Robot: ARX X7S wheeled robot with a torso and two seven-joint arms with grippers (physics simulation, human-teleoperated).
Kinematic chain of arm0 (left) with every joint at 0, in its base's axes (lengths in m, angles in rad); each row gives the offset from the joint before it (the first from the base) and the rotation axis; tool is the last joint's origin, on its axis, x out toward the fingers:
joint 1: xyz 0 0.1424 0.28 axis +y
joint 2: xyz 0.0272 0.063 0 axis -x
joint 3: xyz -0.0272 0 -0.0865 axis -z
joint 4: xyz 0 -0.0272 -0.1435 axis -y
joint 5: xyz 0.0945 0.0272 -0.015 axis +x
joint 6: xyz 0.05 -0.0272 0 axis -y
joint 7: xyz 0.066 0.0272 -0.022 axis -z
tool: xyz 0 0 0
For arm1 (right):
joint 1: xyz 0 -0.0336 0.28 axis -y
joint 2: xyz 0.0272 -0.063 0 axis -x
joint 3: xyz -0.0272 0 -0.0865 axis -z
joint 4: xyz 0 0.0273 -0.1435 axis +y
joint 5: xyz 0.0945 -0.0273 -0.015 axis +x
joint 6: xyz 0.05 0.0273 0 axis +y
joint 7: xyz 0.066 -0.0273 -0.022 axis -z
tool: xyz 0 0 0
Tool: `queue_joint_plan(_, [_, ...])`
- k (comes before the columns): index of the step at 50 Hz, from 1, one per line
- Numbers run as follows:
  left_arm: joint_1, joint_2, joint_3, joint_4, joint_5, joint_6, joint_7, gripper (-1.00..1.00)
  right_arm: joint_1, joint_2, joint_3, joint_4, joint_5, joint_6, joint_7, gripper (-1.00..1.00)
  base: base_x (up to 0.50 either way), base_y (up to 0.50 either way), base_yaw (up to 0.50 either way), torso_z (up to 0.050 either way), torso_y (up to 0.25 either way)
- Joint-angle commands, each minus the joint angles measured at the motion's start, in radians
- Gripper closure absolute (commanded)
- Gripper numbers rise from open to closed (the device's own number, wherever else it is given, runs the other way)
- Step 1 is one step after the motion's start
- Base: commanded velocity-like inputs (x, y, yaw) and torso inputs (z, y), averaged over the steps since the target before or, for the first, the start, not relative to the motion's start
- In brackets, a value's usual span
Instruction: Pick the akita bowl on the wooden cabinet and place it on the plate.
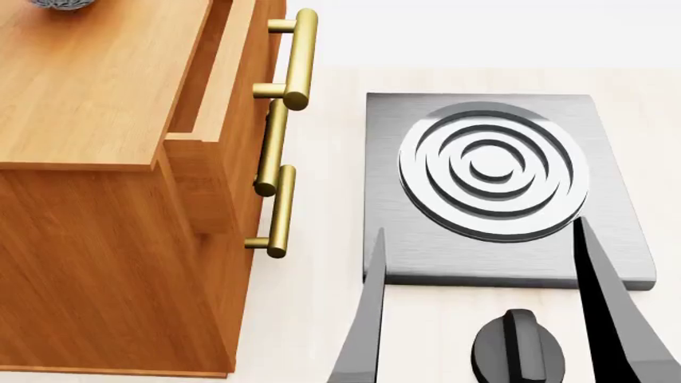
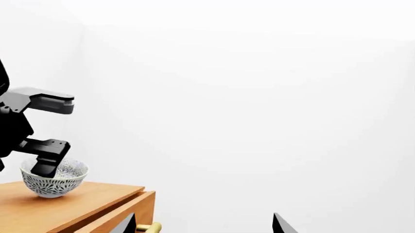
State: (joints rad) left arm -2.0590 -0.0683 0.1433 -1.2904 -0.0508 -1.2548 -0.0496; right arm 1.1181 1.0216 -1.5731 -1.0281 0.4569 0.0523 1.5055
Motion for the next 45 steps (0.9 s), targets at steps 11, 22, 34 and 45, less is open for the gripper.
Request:
queue_joint_plan(11, [0.061, 0.007, 0.174, -0.018, 0.062, 0.060, 0.009, 1.00, -0.004, 0.003, 0.006, -0.004, -0.003, 0.005, -0.001, -1.00, 0.00, 0.00, 0.00, 0.000, -0.001])
queue_joint_plan(22, [0.047, 0.002, 0.205, -0.018, 0.059, 0.085, 0.012, 1.00, 0.001, 0.001, 0.007, -0.007, -0.001, 0.009, 0.002, -1.00, 0.00, 0.00, 0.00, 0.000, -0.002])
queue_joint_plan(34, [0.028, 0.031, 0.306, -0.018, 0.073, 0.122, 0.067, 1.00, 0.004, 0.002, 0.002, -0.008, -0.004, 0.005, 0.005, -1.00, 0.00, 0.00, 0.00, 0.000, -0.002])
queue_joint_plan(45, [0.009, 0.068, 0.632, -0.001, -0.119, 0.277, 0.188, 1.00, 0.005, 0.007, -0.002, -0.010, -0.010, 0.003, 0.010, -1.00, 0.00, 0.00, 0.00, 0.000, 0.000])
